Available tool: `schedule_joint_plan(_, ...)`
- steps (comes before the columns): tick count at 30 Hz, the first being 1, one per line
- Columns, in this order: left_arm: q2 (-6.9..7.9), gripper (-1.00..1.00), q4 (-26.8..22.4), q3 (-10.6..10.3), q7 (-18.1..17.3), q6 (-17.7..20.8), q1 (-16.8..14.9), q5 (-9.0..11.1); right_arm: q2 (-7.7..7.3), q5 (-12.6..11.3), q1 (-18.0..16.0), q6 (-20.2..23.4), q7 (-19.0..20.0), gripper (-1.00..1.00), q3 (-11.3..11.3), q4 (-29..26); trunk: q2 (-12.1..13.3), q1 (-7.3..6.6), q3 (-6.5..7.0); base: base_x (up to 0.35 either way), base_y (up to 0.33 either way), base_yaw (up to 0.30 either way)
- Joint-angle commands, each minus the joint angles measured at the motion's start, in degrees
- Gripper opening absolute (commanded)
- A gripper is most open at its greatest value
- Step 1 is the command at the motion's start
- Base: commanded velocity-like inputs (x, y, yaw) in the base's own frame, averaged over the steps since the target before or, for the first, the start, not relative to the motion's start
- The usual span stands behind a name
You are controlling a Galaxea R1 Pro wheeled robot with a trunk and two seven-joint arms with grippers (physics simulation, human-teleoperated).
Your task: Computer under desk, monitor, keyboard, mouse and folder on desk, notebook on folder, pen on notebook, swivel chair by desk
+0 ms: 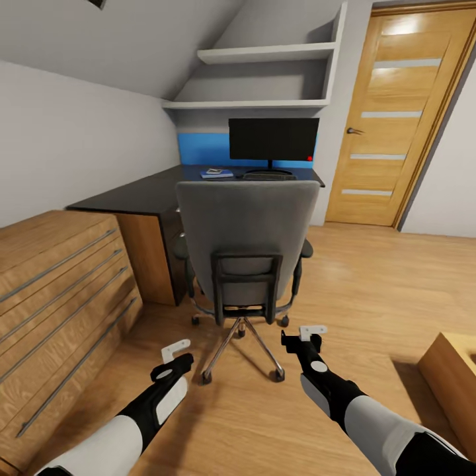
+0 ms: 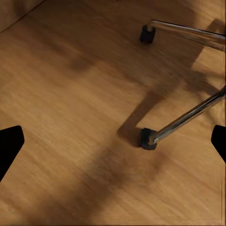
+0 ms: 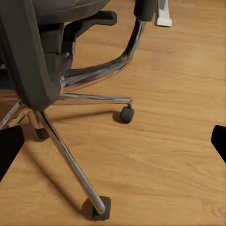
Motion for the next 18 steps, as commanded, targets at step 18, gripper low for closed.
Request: schedule_joint_plan(18, -4.84, 1.00, 0.11, -11.41, 0.60, -3.19, -0.11, 0.57, 2.89, 2.41, 0.19, -4.21, 0.12, 1.00, 0.62, 0.47, -0.02, -0.01, -0.05, 0.000, 0.000, 0.016)
